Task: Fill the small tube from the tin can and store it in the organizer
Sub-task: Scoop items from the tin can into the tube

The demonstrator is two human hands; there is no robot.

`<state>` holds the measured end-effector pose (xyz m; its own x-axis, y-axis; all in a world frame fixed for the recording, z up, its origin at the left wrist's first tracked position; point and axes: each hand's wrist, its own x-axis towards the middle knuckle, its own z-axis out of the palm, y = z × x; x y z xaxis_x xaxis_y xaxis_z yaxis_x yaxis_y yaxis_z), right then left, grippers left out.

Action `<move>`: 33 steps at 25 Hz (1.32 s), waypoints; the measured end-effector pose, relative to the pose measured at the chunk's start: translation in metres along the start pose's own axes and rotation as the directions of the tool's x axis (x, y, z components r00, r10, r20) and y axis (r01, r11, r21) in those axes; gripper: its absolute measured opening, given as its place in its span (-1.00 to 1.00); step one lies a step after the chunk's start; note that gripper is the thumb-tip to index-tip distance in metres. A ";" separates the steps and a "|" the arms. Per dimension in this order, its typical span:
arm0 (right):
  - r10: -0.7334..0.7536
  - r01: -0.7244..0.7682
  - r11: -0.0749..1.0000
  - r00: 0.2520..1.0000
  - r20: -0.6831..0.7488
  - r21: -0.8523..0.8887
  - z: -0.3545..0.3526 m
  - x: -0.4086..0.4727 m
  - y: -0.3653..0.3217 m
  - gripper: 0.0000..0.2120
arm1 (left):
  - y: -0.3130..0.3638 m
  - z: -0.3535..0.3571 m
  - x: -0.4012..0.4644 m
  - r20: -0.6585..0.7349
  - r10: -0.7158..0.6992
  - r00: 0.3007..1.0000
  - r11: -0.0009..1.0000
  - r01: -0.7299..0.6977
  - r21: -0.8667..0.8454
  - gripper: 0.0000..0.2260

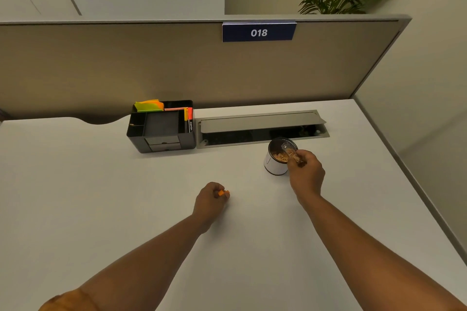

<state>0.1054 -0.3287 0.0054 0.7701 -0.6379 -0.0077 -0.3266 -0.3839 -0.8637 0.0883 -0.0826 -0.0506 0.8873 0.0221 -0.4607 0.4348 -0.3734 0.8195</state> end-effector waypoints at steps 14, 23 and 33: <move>0.009 -0.009 0.999 1.000 -0.004 -0.035 0.007 0.012 0.004 -0.69 | -0.002 -0.007 0.009 0.025 -0.070 0.997 0.994 0.072 -0.076 -0.80; -0.021 0.019 0.996 0.999 -0.024 -0.086 0.008 0.014 0.005 -0.65 | -0.005 -0.008 0.010 0.034 -0.065 0.997 0.994 0.068 -0.082 -0.80; -0.191 0.190 0.980 0.982 -0.007 -0.051 0.005 0.016 -0.006 -0.78 | -0.004 -0.010 0.009 0.061 -0.084 0.995 0.988 0.091 -0.124 -0.78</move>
<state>0.1228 -0.3331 0.0081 0.8143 -0.5577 0.1611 -0.2013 -0.5316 -0.8227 0.0967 -0.0718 -0.0545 0.8366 -0.0032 -0.5478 0.5294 -0.2522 0.8100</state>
